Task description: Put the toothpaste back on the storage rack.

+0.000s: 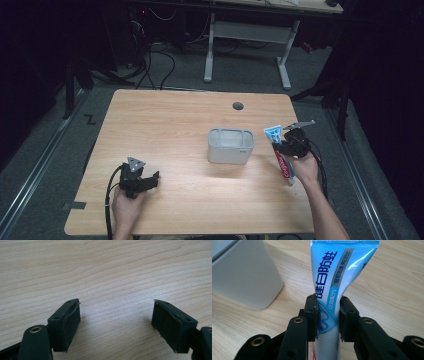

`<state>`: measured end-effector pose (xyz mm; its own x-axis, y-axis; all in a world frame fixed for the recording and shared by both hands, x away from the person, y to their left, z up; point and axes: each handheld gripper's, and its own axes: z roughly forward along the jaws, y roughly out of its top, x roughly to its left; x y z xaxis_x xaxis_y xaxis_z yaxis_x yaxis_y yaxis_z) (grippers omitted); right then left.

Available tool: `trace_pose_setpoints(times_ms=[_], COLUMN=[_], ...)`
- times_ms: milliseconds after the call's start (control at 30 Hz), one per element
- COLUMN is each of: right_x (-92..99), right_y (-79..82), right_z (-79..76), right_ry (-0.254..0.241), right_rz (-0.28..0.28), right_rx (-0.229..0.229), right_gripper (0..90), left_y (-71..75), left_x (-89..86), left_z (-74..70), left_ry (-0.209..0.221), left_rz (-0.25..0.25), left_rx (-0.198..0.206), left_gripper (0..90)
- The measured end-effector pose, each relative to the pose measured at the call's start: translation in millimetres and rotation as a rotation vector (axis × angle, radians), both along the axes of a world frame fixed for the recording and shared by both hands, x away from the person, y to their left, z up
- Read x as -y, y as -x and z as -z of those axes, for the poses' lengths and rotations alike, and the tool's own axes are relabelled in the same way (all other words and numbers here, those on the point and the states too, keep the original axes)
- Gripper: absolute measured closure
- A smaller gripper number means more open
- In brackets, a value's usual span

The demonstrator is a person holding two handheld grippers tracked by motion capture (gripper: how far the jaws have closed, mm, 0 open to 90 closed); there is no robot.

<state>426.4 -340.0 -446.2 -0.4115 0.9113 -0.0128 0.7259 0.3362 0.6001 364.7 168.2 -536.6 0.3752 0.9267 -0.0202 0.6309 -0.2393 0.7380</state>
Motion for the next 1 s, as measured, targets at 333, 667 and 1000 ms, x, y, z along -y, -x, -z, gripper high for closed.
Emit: trace_pose_setpoints(times_ms=[333,667,1000], right_x=[-4.1,-7.8,-5.4], right_y=[9.9,18.3,24.2], right_z=[-9.7,-16.4,-23.7], right_ry=[-0.034,-0.049,-0.102], right_rz=[-0.038,-0.059,-0.075], right_rx=[0.044,0.072,0.087], right_gripper=[72.2,73.1,73.6], left_y=[0.0,0.0,0.0], left_x=[0.1,0.3,0.3], left_z=[-0.1,0.0,0.0], left_ry=[-0.002,-0.003,-0.003], left_rz=[0.001,0.000,0.000], left_rx=[-0.001,0.001,0.001], left_gripper=[23.4,23.5,23.5])
